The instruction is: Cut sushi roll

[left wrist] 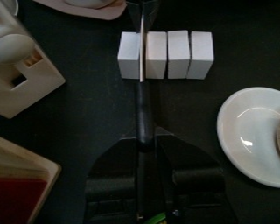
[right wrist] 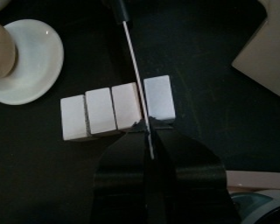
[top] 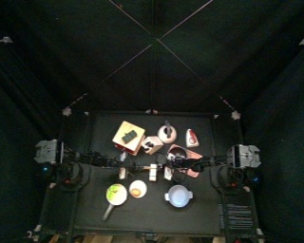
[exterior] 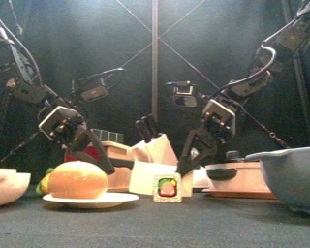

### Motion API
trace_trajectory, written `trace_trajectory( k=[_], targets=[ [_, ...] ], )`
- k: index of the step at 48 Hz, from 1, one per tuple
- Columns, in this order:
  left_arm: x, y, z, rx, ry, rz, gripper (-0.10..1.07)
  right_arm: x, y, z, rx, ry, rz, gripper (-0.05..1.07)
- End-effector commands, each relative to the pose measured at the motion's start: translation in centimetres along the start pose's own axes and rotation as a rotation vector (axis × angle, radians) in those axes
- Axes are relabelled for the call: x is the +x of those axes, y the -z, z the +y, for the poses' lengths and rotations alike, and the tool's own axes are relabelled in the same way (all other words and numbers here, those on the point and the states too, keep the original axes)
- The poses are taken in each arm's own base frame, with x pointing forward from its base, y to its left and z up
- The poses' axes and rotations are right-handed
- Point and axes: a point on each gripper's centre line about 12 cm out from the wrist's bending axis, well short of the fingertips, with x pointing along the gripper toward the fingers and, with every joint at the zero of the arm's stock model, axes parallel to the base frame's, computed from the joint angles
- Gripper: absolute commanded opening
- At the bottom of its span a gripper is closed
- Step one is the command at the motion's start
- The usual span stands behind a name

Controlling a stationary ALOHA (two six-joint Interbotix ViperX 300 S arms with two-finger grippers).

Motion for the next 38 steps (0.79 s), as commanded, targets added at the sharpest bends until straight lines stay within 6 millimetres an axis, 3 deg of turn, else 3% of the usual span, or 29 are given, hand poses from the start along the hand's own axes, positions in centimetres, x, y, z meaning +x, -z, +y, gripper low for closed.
trace_trajectory(
  k=[1, 20, 38],
  targets=[
    [0.0, -0.2, 0.2, -0.002, -0.005, -0.004, 0.41, -0.4, -0.8, -1.0, 0.025, 0.018, -0.02, 0.42],
    [0.2, -0.6, 1.2, -0.016, -0.031, -0.014, 0.41, -0.4, -2.4, -2.8, 0.062, 0.052, -0.059, 0.42],
    [-0.4, -1.1, 1.4, -0.011, -0.035, -0.036, 0.41, -1.3, -3.5, -2.4, 0.049, 0.043, -0.089, 0.42]
  ],
)
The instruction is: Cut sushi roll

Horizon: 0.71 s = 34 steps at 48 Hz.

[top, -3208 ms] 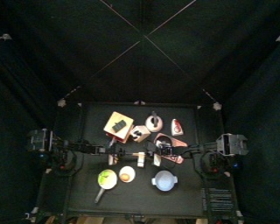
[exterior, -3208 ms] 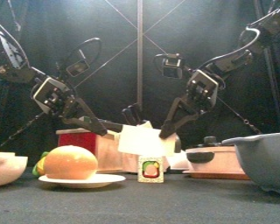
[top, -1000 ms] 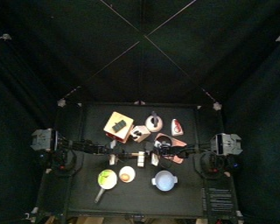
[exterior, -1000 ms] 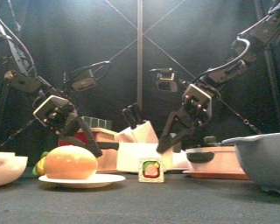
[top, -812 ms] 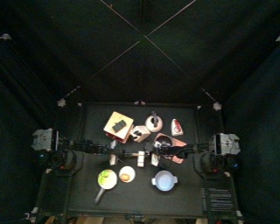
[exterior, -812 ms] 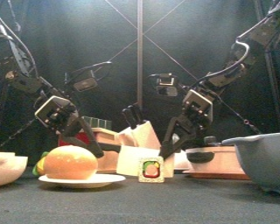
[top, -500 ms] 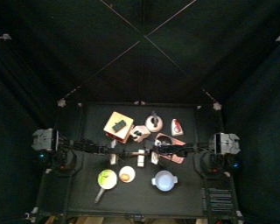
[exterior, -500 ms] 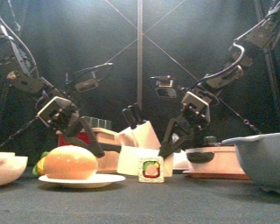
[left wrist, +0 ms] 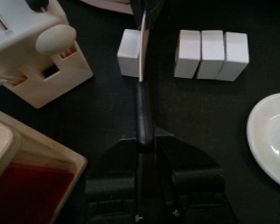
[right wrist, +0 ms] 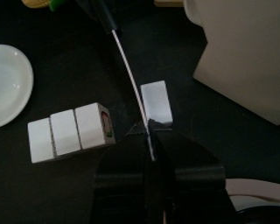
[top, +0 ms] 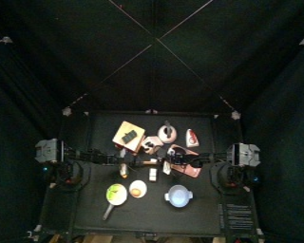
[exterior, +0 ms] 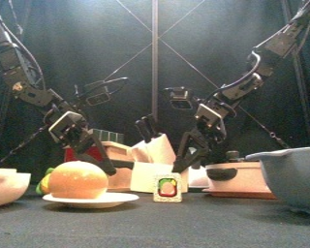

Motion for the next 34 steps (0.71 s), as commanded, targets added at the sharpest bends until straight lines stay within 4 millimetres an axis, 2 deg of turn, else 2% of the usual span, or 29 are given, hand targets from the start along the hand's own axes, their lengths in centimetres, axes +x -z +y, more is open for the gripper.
trace_trajectory(
  k=[1, 11, 27, 34],
  targets=[
    [-0.5, -1.3, 0.0, 0.011, 0.0, -0.044, 0.41, -1.4, -2.1, 0.1, 0.002, -0.005, -0.066, 0.42],
    [-1.7, -2.7, -0.3, 0.035, 0.007, -0.1, 0.41, -2.3, -2.8, 0.5, -0.003, -0.016, -0.097, 0.42],
    [-2.5, -2.4, -0.8, 0.041, 0.017, -0.106, 0.41, -2.8, -3.1, 0.9, 0.001, -0.024, -0.099, 0.42],
    [-2.9, -2.9, -1.6, 0.057, 0.039, -0.127, 0.41, -3.8, -3.5, 2.5, -0.021, -0.05, -0.085, 0.42]
  ],
)
